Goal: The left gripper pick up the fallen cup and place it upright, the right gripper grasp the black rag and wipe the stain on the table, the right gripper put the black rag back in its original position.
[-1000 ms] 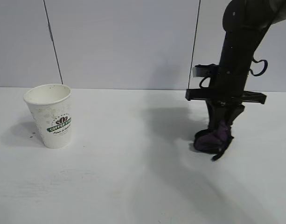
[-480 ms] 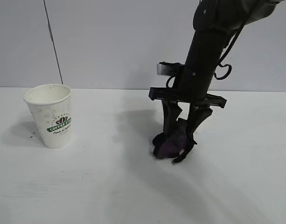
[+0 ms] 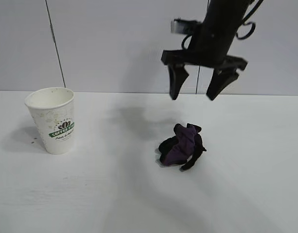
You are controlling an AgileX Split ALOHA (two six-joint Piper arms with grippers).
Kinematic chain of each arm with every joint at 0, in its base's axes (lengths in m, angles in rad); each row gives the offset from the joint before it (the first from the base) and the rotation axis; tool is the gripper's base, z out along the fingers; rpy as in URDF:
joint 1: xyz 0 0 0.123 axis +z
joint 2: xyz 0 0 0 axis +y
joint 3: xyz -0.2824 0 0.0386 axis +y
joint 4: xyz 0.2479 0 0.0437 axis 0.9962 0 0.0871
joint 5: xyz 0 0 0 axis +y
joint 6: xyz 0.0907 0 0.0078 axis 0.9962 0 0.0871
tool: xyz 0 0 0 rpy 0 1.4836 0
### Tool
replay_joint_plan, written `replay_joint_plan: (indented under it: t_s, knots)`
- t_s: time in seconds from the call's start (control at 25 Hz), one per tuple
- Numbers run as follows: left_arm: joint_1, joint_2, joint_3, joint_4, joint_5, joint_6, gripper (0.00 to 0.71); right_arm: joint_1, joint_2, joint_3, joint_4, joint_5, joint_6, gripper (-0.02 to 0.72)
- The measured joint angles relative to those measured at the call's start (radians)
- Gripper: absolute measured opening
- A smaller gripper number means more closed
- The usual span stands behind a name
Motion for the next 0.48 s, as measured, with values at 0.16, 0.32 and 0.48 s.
replay_joint_plan:
  t_s: [0.16,0.32,0.48]
  knots:
    - [0.000,0.000,0.000,0.000,0.000,0.000,0.696,-0.026,-0.070,0.000,-0.348,0.087,0.136,0.526]
    - [0.000,0.000,0.000,0.000,0.000,0.000,0.696,-0.145,-0.174,0.000,-0.456,0.121,0.185,0.524]
    - [0.000,0.000,0.000,0.000,0.000,0.000,0.696,-0.333,-0.326,0.000,-0.444,0.134,0.174,0.523]
